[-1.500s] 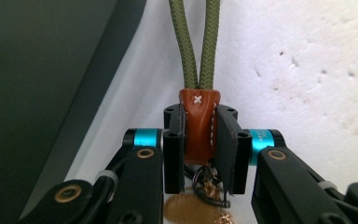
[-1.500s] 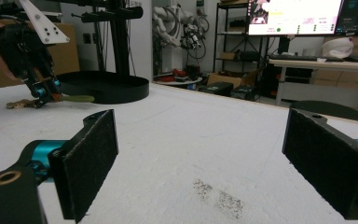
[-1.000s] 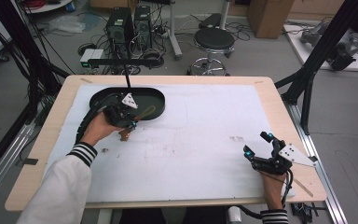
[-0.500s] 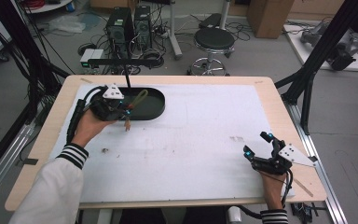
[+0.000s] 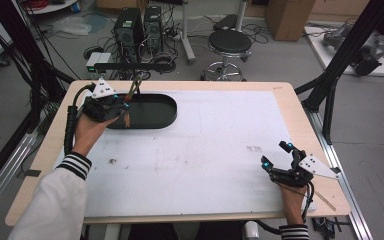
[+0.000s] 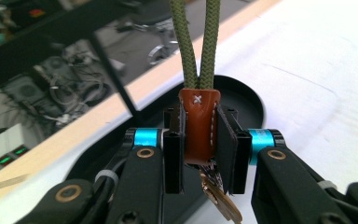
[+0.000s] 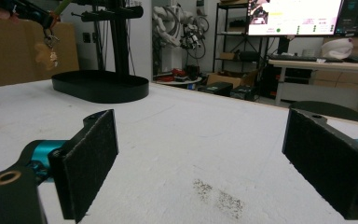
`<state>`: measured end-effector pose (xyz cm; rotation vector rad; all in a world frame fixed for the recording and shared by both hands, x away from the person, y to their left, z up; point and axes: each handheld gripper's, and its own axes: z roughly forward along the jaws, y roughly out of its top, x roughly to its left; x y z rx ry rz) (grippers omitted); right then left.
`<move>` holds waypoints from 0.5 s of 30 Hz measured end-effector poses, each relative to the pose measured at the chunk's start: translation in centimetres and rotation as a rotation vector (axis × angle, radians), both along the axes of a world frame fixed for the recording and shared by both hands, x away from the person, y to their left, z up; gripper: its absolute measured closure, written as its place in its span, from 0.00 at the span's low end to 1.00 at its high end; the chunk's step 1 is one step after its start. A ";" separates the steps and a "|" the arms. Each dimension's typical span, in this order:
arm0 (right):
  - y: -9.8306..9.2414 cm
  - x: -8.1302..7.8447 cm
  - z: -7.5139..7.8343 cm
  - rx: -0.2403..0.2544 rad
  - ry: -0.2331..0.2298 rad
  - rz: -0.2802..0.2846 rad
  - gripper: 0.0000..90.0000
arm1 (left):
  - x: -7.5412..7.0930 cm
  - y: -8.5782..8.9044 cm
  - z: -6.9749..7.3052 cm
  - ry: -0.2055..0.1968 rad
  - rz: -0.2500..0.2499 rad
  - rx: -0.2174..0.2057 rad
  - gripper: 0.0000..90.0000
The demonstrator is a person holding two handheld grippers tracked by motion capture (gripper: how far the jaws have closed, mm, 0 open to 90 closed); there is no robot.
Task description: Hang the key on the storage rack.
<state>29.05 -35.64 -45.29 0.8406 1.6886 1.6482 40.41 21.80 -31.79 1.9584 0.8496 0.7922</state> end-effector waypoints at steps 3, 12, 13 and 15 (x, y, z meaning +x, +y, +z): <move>0.0 0.0 0.0 0.000 -0.001 -0.001 0.11 | 0.1 0.4 0.1 -0.017 0.035 -0.010 0.82; 0.0 0.0 0.0 0.000 -0.001 -0.001 0.11 | 0.3 1.5 0.3 -0.053 0.109 -0.056 0.82; 0.0 0.0 0.0 -0.001 -0.001 -0.001 0.11 | 0.3 1.6 0.3 -0.056 0.118 -0.054 0.82; 0.0 0.0 0.0 -0.001 0.000 -0.001 0.11 | 0.4 1.7 0.3 -0.061 0.135 -0.055 0.82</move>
